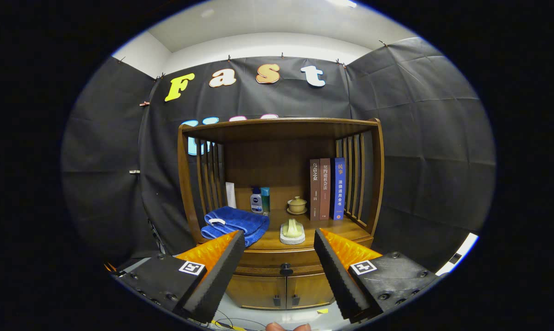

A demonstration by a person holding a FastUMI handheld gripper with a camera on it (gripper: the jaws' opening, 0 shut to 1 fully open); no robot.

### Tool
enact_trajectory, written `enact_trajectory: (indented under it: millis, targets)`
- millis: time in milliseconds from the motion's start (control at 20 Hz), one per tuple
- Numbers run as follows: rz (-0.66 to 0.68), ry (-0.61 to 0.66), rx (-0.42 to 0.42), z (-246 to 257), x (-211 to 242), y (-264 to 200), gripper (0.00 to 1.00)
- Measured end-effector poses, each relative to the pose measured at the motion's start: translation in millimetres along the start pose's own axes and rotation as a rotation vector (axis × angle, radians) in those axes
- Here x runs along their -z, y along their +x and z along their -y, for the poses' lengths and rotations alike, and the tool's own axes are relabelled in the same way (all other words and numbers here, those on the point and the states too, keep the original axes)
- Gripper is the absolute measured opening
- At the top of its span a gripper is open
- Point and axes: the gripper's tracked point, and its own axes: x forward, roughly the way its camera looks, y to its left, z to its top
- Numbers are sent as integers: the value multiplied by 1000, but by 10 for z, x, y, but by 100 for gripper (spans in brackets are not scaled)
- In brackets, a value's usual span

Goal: Pull open the drawer, take out the items inside it, and place them on the countertop above the cabinet.

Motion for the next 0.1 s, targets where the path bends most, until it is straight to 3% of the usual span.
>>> enact_trajectory:
  millis: [100]
  targets:
    - [1,-9,-1,-10,2,-7,99]
